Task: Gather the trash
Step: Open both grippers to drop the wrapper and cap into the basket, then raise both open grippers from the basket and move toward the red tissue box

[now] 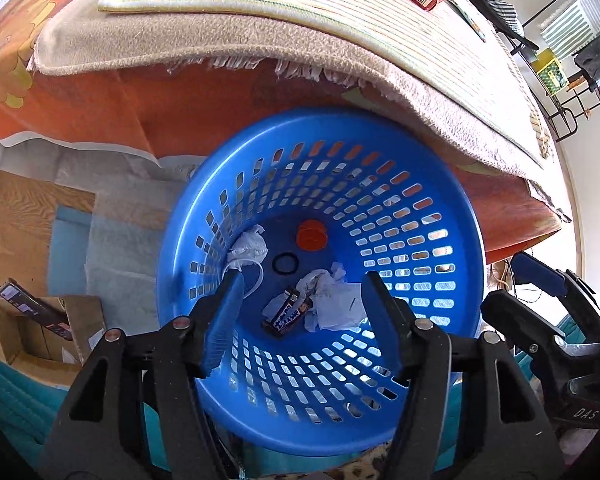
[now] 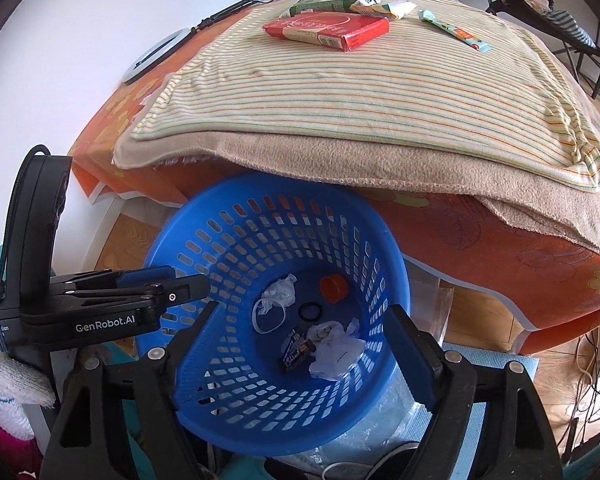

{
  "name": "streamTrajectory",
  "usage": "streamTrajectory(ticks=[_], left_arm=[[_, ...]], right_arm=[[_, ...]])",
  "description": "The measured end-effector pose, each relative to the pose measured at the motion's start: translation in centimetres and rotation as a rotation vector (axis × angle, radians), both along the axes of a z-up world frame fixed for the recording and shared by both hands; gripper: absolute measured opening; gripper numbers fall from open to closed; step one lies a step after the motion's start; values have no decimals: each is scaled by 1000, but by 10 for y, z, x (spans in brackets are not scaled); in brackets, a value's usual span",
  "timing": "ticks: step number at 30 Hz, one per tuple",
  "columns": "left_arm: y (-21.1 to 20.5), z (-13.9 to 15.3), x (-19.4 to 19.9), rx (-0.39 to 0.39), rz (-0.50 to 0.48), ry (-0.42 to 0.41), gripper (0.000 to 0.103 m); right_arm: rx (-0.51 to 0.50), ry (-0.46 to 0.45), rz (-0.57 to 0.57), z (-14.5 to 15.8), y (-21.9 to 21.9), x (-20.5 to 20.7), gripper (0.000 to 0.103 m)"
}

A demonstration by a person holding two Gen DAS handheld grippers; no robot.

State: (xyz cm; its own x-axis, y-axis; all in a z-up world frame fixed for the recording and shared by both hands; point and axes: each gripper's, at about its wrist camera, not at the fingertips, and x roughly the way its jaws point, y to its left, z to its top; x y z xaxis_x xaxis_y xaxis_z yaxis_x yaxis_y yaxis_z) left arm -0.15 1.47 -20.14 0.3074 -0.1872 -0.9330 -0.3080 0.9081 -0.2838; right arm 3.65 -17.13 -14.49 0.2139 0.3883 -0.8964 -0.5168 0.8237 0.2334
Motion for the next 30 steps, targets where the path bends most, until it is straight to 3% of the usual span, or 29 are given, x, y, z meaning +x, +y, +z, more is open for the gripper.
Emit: streamTrajectory(ticks=[15, 24, 27, 30], left_arm=[[4, 13, 7, -8, 7, -9, 63], [7, 56, 34, 13, -14, -94, 63], [10, 72, 50, 6, -12, -126, 70], [10, 87, 70, 12, -13, -151, 71]], right_arm=[[-30, 16, -47, 0, -9, 8, 95], [12, 16, -76, 11, -21, 15, 95], [29, 13, -93, 17, -27, 20, 95], [51, 1, -115, 25, -34, 25, 95]])
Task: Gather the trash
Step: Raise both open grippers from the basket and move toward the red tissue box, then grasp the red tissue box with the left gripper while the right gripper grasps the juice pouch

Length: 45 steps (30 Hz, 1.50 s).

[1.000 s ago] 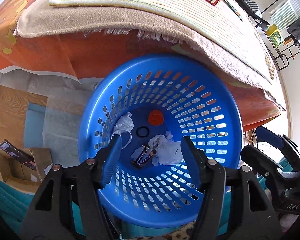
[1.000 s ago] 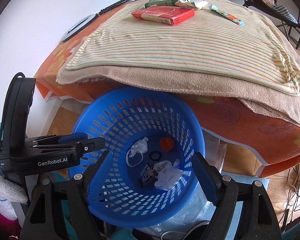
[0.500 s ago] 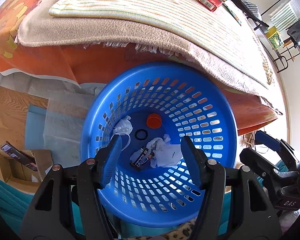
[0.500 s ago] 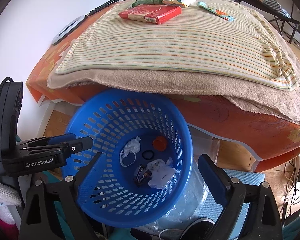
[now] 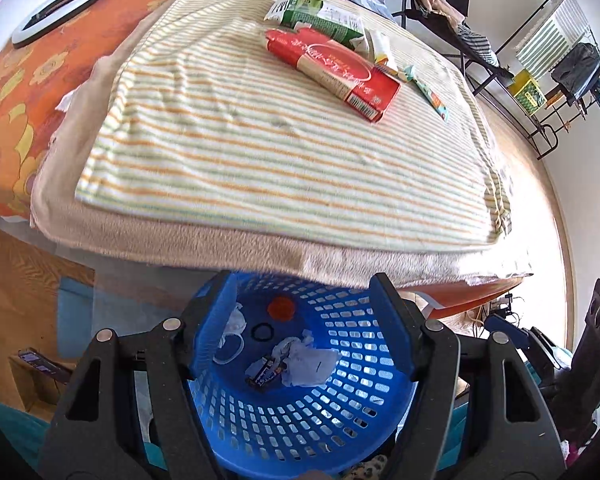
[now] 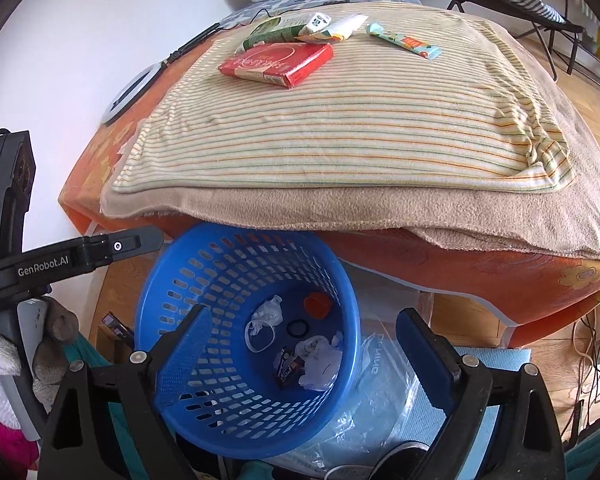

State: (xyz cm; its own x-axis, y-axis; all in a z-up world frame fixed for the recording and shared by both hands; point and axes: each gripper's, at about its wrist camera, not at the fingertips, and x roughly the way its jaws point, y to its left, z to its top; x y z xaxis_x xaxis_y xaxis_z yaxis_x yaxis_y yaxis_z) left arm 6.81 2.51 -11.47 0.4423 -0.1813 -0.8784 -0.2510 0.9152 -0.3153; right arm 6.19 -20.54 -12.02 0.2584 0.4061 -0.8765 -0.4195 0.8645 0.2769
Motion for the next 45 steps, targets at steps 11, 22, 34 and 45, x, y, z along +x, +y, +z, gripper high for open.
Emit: streamTrajectory(ticks=[11, 22, 34, 45], left_arm=[[4, 27, 99, -14, 48, -27, 82], [8, 31, 211, 180, 110, 30, 83], [-17, 1, 274, 418, 23, 101, 83], [-40, -27, 260, 543, -177, 101, 83]], right_arm=[[72, -67, -80, 39, -29, 30, 95], [104, -159, -102, 91, -49, 73, 100], [122, -149, -136, 107, -63, 115, 101], [125, -130, -149, 101, -63, 148, 101]])
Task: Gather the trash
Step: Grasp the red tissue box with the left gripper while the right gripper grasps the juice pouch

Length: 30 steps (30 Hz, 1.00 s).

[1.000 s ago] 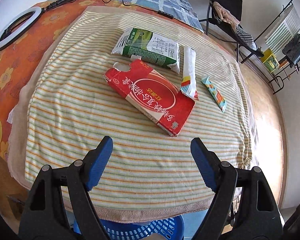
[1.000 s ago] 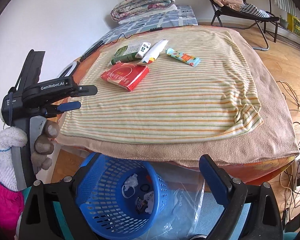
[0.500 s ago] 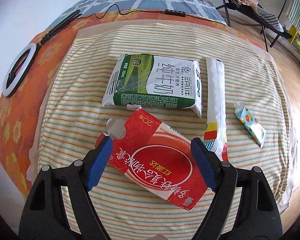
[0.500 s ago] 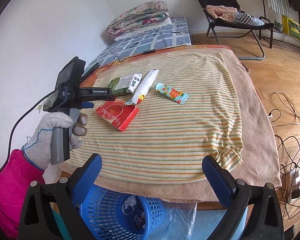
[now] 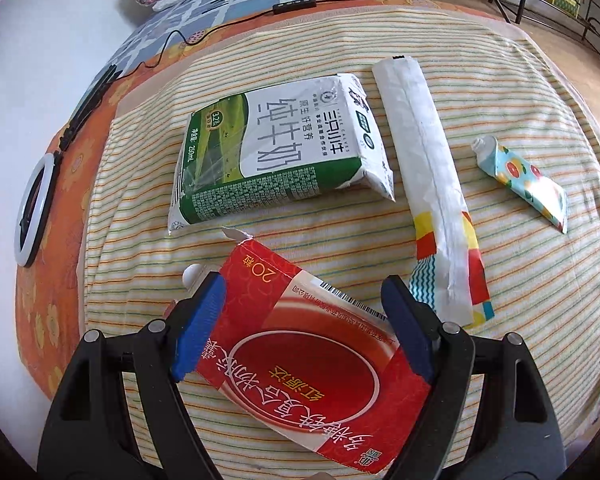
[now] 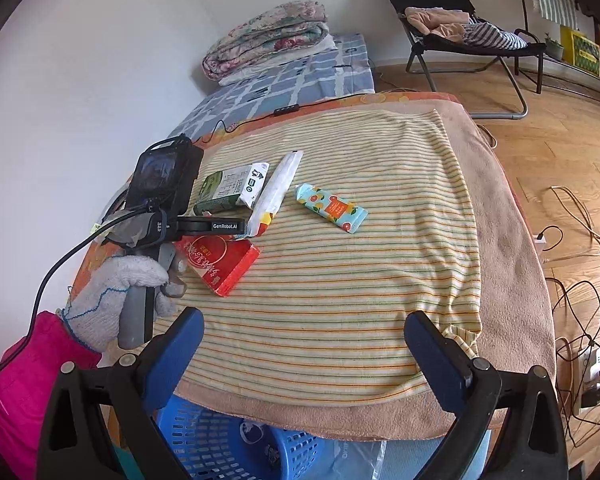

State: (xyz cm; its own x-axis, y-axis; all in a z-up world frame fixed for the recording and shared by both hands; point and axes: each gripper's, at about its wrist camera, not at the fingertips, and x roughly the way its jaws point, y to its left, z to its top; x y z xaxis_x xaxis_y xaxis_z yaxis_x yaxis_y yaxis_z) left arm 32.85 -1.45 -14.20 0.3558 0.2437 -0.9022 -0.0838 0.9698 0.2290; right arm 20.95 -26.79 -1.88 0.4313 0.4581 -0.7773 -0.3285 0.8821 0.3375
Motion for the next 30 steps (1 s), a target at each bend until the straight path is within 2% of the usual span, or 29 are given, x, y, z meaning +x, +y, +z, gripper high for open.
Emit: streamTrajectory(ticks=[3, 5, 9, 12, 14, 19, 21, 25, 27, 30], left_arm=[[-3, -3, -20, 23, -71, -10, 83], [1, 0, -30, 15, -78, -23, 83], [25, 27, -45, -92, -12, -91, 83], [53, 46, -65, -220, 73, -143, 85], [77, 46, -78, -325, 150, -141, 87], [116, 7, -96, -671, 347, -27, 87], [117, -1, -97, -746, 385, -22, 86], [106, 1, -86, -745, 386, -32, 90], [95, 2, -77, -663, 362, -21, 90], [72, 0, -63, -483, 291, -44, 90]], right_arm=[[-1, 10, 7, -4, 1, 15, 101], [-16, 7, 14, -7, 3, 27, 101], [-68, -44, 51, -16, 12, 55, 101], [-138, -83, 75, -26, 24, 81, 100], [-159, -82, 92, -35, 30, 98, 99], [-192, -53, 136, -58, 48, 127, 97], [-228, -58, 138, -68, 56, 135, 97], [-294, -61, 152, -88, 74, 147, 94], [-313, -64, 163, -93, 82, 150, 93], [-338, -70, 169, -99, 90, 151, 93]])
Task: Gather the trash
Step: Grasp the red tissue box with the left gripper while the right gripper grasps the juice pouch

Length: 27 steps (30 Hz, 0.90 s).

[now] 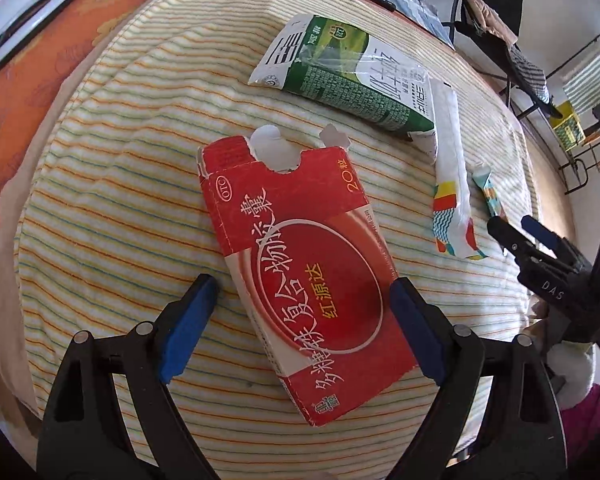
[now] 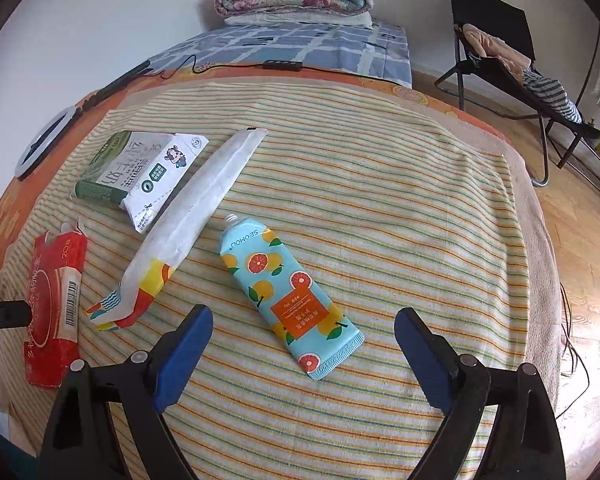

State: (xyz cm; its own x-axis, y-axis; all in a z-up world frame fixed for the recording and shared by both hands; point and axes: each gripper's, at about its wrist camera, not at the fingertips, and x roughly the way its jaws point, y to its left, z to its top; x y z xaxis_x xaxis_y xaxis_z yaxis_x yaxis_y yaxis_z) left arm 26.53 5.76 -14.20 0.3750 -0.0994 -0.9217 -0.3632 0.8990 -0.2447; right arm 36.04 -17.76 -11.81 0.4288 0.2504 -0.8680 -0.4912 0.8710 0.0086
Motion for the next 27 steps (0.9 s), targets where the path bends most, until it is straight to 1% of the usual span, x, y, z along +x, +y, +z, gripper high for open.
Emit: streamTrajectory(ticks=[1, 2, 3, 4, 5, 6, 8, 11, 12, 14, 15, 17, 19, 23, 25, 27], left_arm=[[-6, 0, 1, 25, -5, -25, 87], [-11, 1, 1, 36, -6, -45, 82], [-15, 2, 2, 63, -4, -51, 81], [-19, 5, 3, 91, -7, -63, 77], [-23, 7, 4, 117, -11, -73, 70], [-26, 12, 4, 141, -13, -84, 66], [-32, 22, 6, 186, -39, -108, 49], [-40, 34, 9, 216, -92, -135, 39], [-42, 37, 10, 210, -105, -139, 37], [-43, 43, 10, 171, -122, -147, 31], [-46, 45, 15, 157, -126, -153, 30], [-56, 48, 22, 125, -137, -160, 26], [-65, 50, 23, 107, -153, -161, 26], [-81, 39, 24, 90, -174, -143, 26], [-80, 31, 24, 65, -163, -127, 26], [-75, 25, 22, 39, -150, -117, 18]], right_arm=[[-3, 1, 0, -2, 3, 1, 93], [-8, 1, -1, -3, 5, 2, 93], [-12, 2, -4, -5, 7, 3, 93], [-10, 3, -4, -6, 9, 4, 93], [-9, 7, -6, -7, 11, 5, 93], [-9, 11, -9, -9, 12, 5, 93], [-10, 24, -11, -12, 15, 5, 93], [-11, 35, -15, -16, 18, 6, 90], [-7, 35, -18, -17, 17, 7, 90], [7, 41, -24, -17, 15, 8, 89], [12, 44, -27, -17, 14, 9, 88], [14, 46, -33, -16, 13, 12, 84], [20, 46, -37, -15, 11, 13, 80], [29, 50, -36, -13, 6, 17, 71], [35, 52, -29, -13, 4, 19, 70], [29, 51, -18, -14, 6, 20, 70]])
